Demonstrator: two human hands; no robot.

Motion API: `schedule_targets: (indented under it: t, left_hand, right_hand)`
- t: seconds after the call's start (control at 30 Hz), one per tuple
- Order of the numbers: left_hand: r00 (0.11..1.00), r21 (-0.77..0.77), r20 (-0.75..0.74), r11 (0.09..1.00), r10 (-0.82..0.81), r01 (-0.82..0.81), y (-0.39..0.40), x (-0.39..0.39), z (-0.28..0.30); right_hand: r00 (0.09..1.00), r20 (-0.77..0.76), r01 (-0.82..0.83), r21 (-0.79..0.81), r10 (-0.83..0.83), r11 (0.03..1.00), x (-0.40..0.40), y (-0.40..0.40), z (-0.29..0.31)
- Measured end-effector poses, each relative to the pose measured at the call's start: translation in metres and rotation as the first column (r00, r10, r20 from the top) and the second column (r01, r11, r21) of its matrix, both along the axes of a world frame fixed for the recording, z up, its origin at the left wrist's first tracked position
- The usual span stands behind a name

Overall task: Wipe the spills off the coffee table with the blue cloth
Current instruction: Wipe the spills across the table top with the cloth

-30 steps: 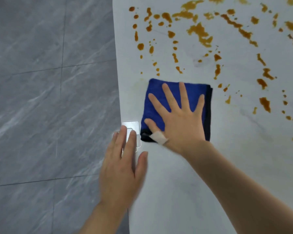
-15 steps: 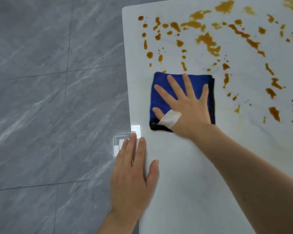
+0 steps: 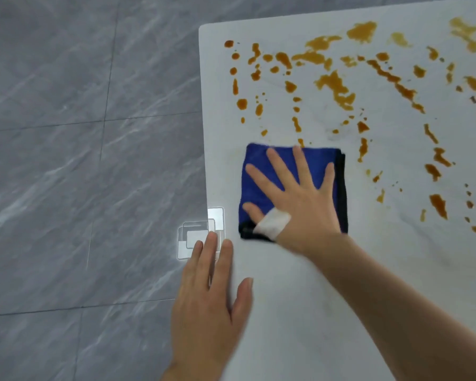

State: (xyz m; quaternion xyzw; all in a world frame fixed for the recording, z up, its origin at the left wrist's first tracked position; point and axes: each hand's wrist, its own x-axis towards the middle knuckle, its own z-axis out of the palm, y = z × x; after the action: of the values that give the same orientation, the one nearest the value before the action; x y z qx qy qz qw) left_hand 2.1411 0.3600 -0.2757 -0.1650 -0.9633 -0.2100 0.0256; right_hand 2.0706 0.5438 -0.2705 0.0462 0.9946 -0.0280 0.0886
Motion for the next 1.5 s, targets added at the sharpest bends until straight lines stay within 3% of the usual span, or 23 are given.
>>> schedule_targets:
  t: [0.13,0.3,0.43,0.57,0.77,0.93,1.07,1.2,1.33,1.5]
  left_hand:
    - [1.0,-0.014,-0.01,1.0,-0.016,0.016,0.0,0.0,-0.002]
    - [1.0,-0.022,0.008,1.0,-0.013,0.013,0.0,0.0,-0.001]
    - [0.998,-0.01,0.054,1.0,0.024,-0.024,0.005,0.001,0.003]
    - [0.999,-0.034,0.042,0.999,0.002,-0.001,0.005,0.0,0.004]
    - [0.999,-0.056,0.035,0.998,-0.001,0.003,0.003,-0.001,0.007]
    - [0.998,-0.046,0.054,0.999,0.012,-0.01,0.009,-0.001,0.01]
    - [0.997,-0.046,0.063,0.998,0.036,-0.034,0.008,0.0,0.009]
    - [0.997,-0.027,0.065,0.999,0.037,-0.036,0.009,0.002,0.007]
    - [0.999,-0.041,0.039,0.999,0.033,-0.032,0.009,0.003,0.006]
    - [1.0,-0.066,0.029,0.998,0.013,-0.011,0.006,0.001,0.006]
  right_hand:
    - [0.995,0.031,0.092,0.009,-0.093,0.996,-0.021,0.042,0.002]
    - [0.958,0.069,0.275,0.047,-0.278,0.96,0.03,0.083,0.007]
    - [0.99,0.068,0.124,-0.021,-0.123,0.992,0.07,0.049,0.015]
    - [0.997,0.064,-0.05,-0.025,0.052,0.998,0.054,0.043,0.012]
    - [0.988,0.058,0.144,0.008,-0.144,0.99,0.0,0.108,0.005]
    - [0.931,0.129,0.342,0.021,-0.342,0.94,0.048,0.138,0.014]
    - [0.976,0.102,0.195,-0.008,-0.193,0.981,0.09,0.092,0.014]
    - [0.996,0.081,0.038,-0.015,-0.037,0.999,0.071,0.082,0.011]
    - [0.993,0.019,0.119,-0.022,-0.118,0.993,0.026,0.111,0.002]
    - [0.956,0.089,0.281,-0.006,-0.279,0.96,0.032,0.151,0.008]
